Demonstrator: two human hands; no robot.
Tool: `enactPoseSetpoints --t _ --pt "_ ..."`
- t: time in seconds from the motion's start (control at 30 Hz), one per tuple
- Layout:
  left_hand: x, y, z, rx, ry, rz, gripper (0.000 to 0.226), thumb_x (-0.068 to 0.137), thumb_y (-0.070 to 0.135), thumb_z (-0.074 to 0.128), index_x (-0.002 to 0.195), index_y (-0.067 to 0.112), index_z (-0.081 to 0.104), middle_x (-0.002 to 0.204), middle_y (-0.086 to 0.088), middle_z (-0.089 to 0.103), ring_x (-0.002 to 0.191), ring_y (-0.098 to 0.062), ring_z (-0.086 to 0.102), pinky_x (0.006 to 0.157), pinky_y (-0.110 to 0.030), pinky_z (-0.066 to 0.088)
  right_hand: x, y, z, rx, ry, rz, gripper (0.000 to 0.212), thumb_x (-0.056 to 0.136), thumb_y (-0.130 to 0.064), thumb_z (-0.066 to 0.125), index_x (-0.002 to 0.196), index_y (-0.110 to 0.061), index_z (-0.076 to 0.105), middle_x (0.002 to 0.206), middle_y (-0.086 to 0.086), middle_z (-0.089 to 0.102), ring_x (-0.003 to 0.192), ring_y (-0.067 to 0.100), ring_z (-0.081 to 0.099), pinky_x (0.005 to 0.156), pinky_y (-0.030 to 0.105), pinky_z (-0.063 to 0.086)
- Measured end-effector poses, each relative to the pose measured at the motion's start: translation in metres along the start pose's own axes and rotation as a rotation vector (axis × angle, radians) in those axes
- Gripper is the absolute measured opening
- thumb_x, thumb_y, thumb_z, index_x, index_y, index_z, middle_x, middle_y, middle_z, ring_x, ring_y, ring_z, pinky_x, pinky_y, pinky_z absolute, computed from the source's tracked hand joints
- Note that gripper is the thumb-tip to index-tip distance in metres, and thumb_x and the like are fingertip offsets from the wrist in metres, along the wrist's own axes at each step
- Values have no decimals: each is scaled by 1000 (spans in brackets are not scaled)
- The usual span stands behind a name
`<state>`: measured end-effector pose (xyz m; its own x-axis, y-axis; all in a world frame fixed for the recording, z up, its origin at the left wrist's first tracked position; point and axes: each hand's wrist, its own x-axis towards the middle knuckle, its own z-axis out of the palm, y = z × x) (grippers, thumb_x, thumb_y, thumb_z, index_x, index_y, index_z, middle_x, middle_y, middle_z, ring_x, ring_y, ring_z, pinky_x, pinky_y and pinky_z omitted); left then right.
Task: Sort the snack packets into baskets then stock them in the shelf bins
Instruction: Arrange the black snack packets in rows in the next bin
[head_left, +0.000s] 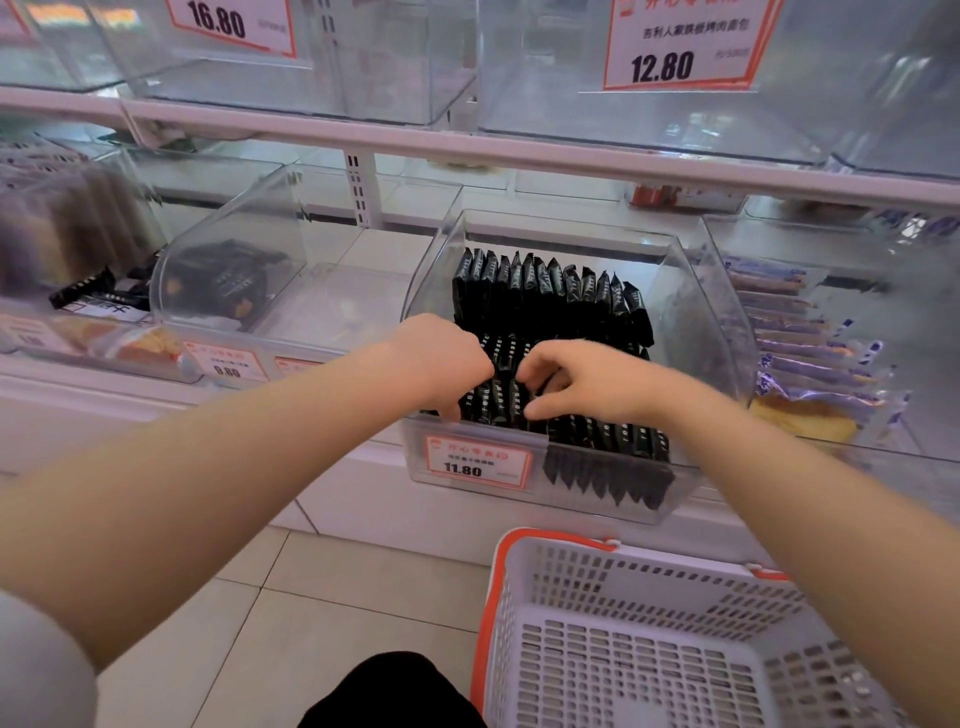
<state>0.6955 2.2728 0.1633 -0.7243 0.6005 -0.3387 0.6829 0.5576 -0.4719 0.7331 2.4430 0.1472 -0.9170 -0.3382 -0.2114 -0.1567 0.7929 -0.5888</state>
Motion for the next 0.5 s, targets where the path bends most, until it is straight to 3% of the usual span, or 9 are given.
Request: enactPoseSetpoints --t 0.07,0.13,0.23,0.3,0.4,0.5 --pt "0 -3 0 -62 -20 4 37 84 43 62 113 21 56 106 2 62 92 -21 60 57 -30 39 -16 10 -15 -112 49 3 22 82 -19 70 99 -25 57 100 -6 61 82 5 56 73 18 43" --pt "1 -5 -3 -221 -53 45 36 84 42 62 115 23 56 108 4 61 91 -18 55 63 -31 41 -29 18 -22 -327 -9 34 19 83 -21 69 99 -21 61 102 -2 64 82 8 55 73 21 43" --pt "7 -2 -7 -521 -32 142 47 81 43 66 120 22 51 96 6 55 82 -13 46 71 -28 39 -33 17 -11 -507 -155 62 40 75 -36 75 105 -17 59 103 0 61 88 17 54 76 28 43" --pt "11 6 -3 -521 -4 158 47 81 46 64 118 21 52 93 6 51 82 -14 45 71 -29 38 -30 15 -5 -550 -131 63 47 70 -41 77 103 -16 56 101 2 57 88 20 51 76 31 43" --pt "16 17 5 -505 79 113 49 80 52 62 114 20 52 103 0 56 86 -18 47 70 -30 40 -26 17 -4 -555 -51 62 40 72 -39 76 98 -16 55 96 3 57 84 20 48 74 33 44" --pt "20 20 7 -602 111 154 49 81 45 64 123 23 50 113 -4 53 94 -18 49 80 -33 43 -26 19 -1 -560 13 96 37 75 -37 73 98 -15 55 99 5 59 84 20 47 74 35 46"
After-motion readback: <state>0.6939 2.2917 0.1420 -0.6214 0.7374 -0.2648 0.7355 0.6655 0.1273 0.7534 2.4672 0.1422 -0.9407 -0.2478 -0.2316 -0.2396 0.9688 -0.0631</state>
